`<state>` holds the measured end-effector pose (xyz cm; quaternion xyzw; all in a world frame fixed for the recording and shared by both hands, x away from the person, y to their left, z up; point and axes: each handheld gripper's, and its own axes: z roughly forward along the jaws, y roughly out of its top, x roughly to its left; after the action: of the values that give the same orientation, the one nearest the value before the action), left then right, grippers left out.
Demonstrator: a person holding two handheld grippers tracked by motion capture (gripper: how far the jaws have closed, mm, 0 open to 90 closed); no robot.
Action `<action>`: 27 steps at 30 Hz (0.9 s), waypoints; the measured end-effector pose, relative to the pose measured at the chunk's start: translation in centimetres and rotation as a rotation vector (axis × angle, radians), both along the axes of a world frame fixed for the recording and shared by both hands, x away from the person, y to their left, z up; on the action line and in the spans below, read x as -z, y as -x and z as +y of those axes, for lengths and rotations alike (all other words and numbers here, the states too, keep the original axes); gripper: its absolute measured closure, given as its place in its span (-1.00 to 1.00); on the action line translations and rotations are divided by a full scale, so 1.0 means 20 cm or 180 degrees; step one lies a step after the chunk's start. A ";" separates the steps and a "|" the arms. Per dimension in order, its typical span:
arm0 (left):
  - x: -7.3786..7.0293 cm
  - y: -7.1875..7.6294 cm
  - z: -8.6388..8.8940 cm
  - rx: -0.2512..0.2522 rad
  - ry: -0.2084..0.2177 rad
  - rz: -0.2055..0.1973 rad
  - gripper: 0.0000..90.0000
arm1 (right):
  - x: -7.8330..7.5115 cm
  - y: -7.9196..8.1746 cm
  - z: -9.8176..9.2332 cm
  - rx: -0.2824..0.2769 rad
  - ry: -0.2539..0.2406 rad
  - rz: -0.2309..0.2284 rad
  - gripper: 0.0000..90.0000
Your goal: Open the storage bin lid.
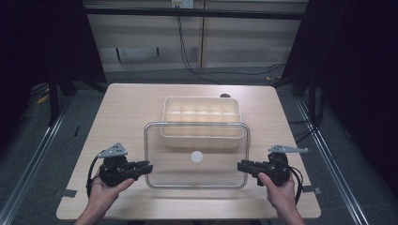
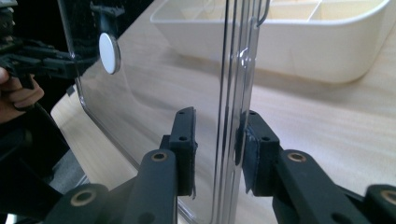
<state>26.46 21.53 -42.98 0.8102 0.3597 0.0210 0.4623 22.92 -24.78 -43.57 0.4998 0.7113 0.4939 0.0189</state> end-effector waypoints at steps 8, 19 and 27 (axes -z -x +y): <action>0.05 0.03 0.00 0.0039 -0.0056 0.0085 0.60 | 0.06 0.03 0.00 -0.0038 0.0032 0.0093 0.52; 0.11 0.05 0.02 0.0033 -0.0079 0.0144 0.60 | 0.12 0.04 0.02 -0.0055 0.0047 0.0164 0.52; 0.15 0.06 0.02 0.0038 -0.0093 0.0244 0.60 | 0.17 0.04 0.04 -0.0085 0.0143 0.0259 0.49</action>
<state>25.25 21.83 -45.94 0.8192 0.3720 -0.0076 0.4364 22.12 -24.05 -47.01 0.5094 0.7290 0.4572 -0.0054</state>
